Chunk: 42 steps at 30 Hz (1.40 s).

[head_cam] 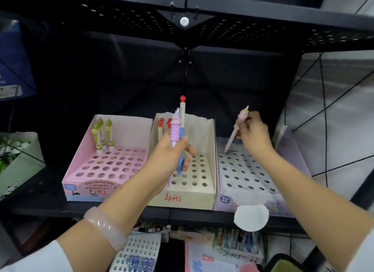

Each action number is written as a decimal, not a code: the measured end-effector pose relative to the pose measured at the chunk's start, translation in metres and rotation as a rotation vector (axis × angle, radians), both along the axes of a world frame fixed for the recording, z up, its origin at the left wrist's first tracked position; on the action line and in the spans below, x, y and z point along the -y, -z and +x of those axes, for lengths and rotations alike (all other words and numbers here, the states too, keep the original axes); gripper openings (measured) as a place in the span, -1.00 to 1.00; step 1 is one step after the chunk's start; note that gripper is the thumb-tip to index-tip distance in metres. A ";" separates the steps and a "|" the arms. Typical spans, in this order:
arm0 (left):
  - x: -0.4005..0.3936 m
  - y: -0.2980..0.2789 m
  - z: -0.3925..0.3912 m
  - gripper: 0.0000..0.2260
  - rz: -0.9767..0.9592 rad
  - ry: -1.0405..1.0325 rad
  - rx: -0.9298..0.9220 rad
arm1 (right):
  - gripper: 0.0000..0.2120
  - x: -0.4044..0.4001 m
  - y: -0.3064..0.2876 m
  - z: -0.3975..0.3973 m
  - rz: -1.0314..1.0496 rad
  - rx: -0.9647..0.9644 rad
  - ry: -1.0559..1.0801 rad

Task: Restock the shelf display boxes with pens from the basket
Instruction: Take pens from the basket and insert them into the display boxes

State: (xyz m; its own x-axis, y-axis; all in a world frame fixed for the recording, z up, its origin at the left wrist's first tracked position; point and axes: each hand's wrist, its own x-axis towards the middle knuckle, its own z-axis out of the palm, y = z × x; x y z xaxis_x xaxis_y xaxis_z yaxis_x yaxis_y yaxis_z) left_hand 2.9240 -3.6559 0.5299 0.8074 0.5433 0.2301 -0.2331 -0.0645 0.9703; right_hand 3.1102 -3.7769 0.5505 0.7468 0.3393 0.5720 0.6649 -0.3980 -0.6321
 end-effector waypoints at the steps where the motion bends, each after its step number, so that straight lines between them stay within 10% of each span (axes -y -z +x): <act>1: 0.000 0.001 0.003 -0.93 0.010 -0.018 -0.009 | -0.76 -0.001 0.002 0.003 0.000 -0.005 -0.005; 26: -0.013 0.011 0.000 -0.89 -0.008 -0.010 -0.002 | -0.69 -0.032 0.025 0.013 -0.474 -0.233 -0.047; 34: -0.021 0.010 -0.010 -0.89 -0.016 -0.045 0.014 | -0.83 -0.028 -0.004 -0.017 -0.039 -0.008 0.125; 42: -0.018 0.014 -0.018 -0.84 -0.026 0.020 0.031 | -0.85 -0.069 -0.022 -0.107 0.054 -0.370 -0.557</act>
State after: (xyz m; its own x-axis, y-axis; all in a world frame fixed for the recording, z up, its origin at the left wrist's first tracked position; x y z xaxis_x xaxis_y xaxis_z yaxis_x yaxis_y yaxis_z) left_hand 2.9062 -3.6379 0.5159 0.8109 0.5330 0.2415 -0.2642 -0.0348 0.9638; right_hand 3.0031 -3.7084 0.5724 0.6182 0.7090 0.3393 0.4975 -0.0188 -0.8673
